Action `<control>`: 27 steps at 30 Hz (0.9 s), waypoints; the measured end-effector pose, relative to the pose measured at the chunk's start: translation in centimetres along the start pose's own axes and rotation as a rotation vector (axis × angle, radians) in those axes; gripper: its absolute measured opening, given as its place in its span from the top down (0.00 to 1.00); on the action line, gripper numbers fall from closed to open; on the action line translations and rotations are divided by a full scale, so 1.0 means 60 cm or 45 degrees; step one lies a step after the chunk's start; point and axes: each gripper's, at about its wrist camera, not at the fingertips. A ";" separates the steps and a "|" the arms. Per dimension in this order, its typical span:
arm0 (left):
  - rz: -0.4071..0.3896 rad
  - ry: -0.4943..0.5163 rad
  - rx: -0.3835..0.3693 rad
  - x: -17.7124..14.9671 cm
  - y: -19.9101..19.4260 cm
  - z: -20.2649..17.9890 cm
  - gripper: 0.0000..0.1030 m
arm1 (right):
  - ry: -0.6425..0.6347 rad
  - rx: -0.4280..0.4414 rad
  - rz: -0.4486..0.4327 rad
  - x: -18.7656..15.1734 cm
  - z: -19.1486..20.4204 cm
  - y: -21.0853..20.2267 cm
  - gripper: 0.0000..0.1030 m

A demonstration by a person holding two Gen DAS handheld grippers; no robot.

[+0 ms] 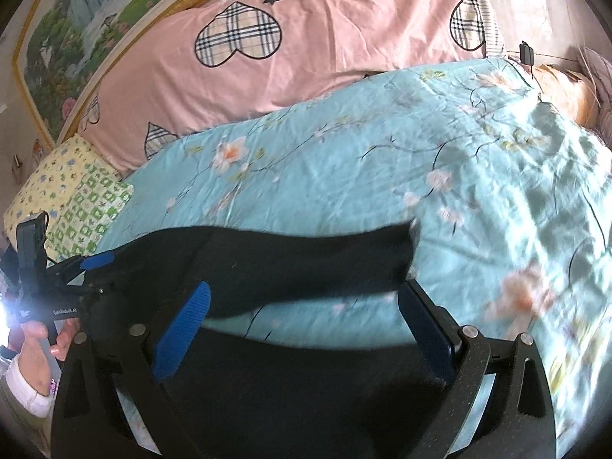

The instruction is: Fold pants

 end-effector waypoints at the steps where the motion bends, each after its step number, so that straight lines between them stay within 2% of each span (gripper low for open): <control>1: 0.010 0.016 -0.024 0.009 0.012 0.000 0.18 | -0.004 -0.014 0.004 0.007 -0.006 0.004 0.04; 6: 0.054 0.119 -0.078 0.055 0.079 0.003 0.19 | 0.007 -0.045 0.041 0.038 -0.040 0.025 0.04; 12: 0.131 0.243 -0.198 0.097 0.153 0.012 0.19 | 0.021 -0.034 0.085 0.056 -0.063 0.051 0.05; 15: 0.190 0.314 -0.218 0.109 0.186 0.012 0.20 | 0.002 -0.029 0.124 0.063 -0.067 0.064 0.13; 19: 0.279 0.411 -0.250 0.112 0.226 0.008 0.20 | 0.021 -0.011 0.168 0.066 -0.080 0.080 0.18; 22: 0.337 0.425 -0.284 0.112 0.248 0.006 0.23 | 0.030 -0.009 0.189 0.069 -0.089 0.087 0.27; 23: 0.348 0.422 -0.298 0.111 0.249 0.007 0.26 | 0.031 -0.007 0.193 0.070 -0.090 0.088 0.29; 25: 0.365 0.416 -0.332 0.111 0.248 0.006 0.38 | 0.031 -0.012 0.205 0.071 -0.093 0.090 0.46; 27: 0.375 0.423 -0.372 0.107 0.236 0.001 0.66 | 0.027 -0.039 0.219 0.073 -0.096 0.091 0.58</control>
Point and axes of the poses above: each gripper's, at about its wrist camera, not at the fingertips, and y roughly the way its jaws point, z to its left, x to its top, and after that the axes turned 9 degrees about x, right-handed
